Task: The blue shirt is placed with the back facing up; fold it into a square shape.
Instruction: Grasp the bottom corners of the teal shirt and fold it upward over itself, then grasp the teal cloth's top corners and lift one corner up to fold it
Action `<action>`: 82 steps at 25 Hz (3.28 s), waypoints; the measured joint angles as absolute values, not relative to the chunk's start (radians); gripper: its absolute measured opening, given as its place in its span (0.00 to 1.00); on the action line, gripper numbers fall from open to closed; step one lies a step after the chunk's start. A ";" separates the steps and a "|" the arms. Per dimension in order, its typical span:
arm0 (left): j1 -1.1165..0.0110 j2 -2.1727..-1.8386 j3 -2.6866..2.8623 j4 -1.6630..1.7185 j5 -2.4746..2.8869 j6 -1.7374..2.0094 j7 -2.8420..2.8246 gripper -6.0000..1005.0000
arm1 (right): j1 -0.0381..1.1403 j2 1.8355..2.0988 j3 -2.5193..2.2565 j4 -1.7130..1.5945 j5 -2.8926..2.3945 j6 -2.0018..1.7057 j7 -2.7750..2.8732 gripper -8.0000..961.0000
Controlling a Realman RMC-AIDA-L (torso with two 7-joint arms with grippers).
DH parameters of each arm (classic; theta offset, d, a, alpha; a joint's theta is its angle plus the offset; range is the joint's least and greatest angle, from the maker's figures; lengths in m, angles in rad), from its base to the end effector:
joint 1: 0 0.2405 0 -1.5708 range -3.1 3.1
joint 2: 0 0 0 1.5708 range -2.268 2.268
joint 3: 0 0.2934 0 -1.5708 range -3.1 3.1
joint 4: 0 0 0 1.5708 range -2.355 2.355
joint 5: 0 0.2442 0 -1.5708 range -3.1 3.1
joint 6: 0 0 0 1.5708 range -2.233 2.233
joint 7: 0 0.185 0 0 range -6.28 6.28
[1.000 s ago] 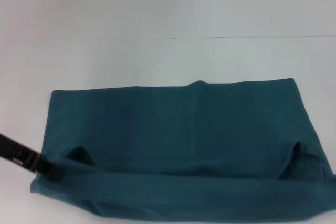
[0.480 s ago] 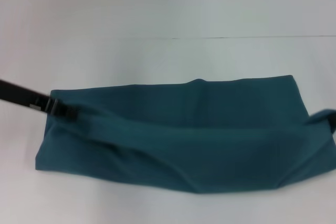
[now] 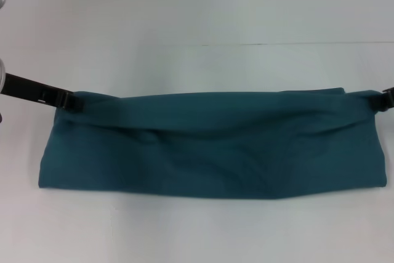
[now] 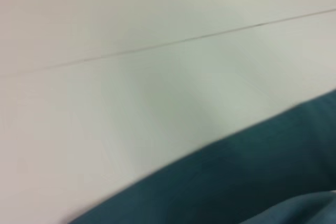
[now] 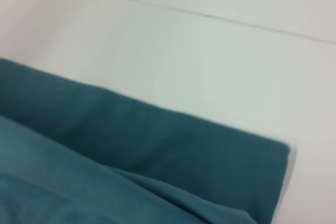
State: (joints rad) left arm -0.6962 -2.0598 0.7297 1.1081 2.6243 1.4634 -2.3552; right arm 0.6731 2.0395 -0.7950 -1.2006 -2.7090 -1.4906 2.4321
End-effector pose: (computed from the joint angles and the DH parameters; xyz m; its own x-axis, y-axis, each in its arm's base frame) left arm -0.2839 0.4690 0.0351 0.5840 0.7804 0.2232 0.7726 -0.4501 -0.4479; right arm 0.2899 0.4655 0.0589 0.5753 -0.8004 -0.1689 -0.7291 -0.4081 -0.5495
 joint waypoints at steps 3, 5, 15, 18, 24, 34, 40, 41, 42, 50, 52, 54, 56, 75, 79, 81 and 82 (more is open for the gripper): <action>-0.696 -2.060 0.732 1.073 2.633 1.406 -2.351 0.06 | 0.678 2.043 -0.841 -1.157 -2.721 -1.403 2.457 0.08; -0.700 -2.061 0.734 1.044 2.638 1.362 -2.346 0.06 | 0.687 2.049 -0.861 -1.126 -2.739 -1.356 2.466 0.08; -0.702 -2.074 0.800 0.982 2.644 1.170 -2.346 0.06 | 0.712 2.083 -0.890 -1.065 -2.808 -1.184 2.502 0.08; -0.705 -2.079 0.801 0.968 2.645 1.132 -2.347 0.06 | 0.719 2.085 -0.899 -1.040 -2.810 -1.155 2.507 0.08; -0.702 -2.084 0.805 0.955 2.646 1.084 -2.345 0.06 | 0.727 2.086 -0.938 -1.002 -2.807 -1.093 2.526 0.08; -0.704 -2.087 0.808 0.913 2.645 0.987 -2.354 0.06 | 0.730 2.090 -0.963 -0.972 -2.804 -1.015 2.558 0.08; -0.696 -2.098 0.799 0.900 2.645 0.902 -2.366 0.12 | 0.729 2.094 -0.968 -0.952 -2.803 -0.934 2.593 0.08; -0.696 -2.099 0.799 0.896 2.645 0.894 -2.366 0.14 | 0.730 2.094 -0.969 -0.950 -2.803 -0.927 2.594 0.08; -0.696 -2.098 0.799 0.892 2.644 0.889 -2.366 0.16 | 0.733 2.094 -0.969 -0.947 -2.803 -0.924 2.594 0.08; -0.711 -2.094 0.803 0.854 2.646 0.875 -2.366 0.31 | 0.742 2.091 -0.972 -0.922 -2.809 -0.897 2.594 0.38; -0.707 -2.093 0.796 0.859 2.644 0.876 -2.367 0.35 | 0.739 2.091 -0.973 -0.922 -2.809 -0.894 2.591 0.47; -0.704 -2.090 0.786 0.866 2.640 0.890 -2.368 0.41 | 0.738 2.091 -0.977 -0.922 -2.809 -0.894 2.588 0.55; -0.701 -2.087 0.773 0.883 2.640 0.932 -2.375 0.48 | 0.737 2.091 -0.990 -0.922 -2.810 -0.900 2.587 0.65; -0.689 -2.052 0.767 1.071 2.853 1.427 -2.769 0.93 | 0.743 2.092 -1.155 -1.033 -2.823 -0.980 2.586 0.97; -0.682 -2.049 0.764 1.066 2.854 1.466 -2.801 0.93 | 0.749 2.094 -1.177 -1.052 -2.842 -0.988 2.594 0.97; -0.682 -2.046 0.761 1.063 2.854 1.486 -2.824 0.93 | 0.752 2.095 -1.184 -1.054 -2.843 -0.989 2.594 0.97; -0.682 -2.045 0.755 1.062 2.852 1.495 -2.836 0.93 | 0.754 2.095 -1.187 -1.054 -2.843 -0.989 2.594 0.97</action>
